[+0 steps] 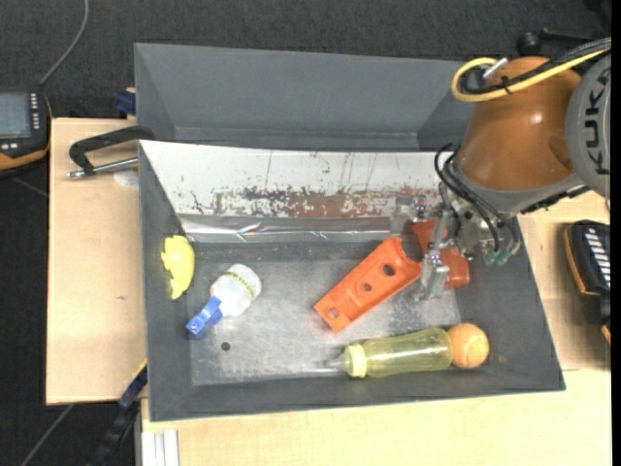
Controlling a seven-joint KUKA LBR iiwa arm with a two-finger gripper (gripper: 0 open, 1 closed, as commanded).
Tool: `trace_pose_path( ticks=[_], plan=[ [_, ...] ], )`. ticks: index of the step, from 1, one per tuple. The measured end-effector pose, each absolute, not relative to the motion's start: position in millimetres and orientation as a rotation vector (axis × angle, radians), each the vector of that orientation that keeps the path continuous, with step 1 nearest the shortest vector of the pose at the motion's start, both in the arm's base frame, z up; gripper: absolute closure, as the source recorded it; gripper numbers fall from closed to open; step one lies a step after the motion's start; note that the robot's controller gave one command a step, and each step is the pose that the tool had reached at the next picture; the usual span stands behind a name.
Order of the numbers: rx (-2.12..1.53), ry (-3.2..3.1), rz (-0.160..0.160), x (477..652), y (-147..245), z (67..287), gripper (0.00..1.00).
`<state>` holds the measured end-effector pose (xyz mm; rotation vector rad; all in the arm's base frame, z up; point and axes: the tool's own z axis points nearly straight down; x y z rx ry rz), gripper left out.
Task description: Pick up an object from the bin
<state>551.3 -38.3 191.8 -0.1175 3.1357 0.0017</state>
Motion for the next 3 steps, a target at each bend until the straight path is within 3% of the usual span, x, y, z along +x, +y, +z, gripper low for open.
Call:
trace_pose_path(
  ticks=[1,2,3],
  plan=[
    [-0.419,3.110,0.002,550.7,-55,147,0.00],
    [-0.580,3.081,-0.003,535.0,-32,101,0.00],
    [-0.304,3.116,0.004,548.2,5,77,0.00]
  ],
)
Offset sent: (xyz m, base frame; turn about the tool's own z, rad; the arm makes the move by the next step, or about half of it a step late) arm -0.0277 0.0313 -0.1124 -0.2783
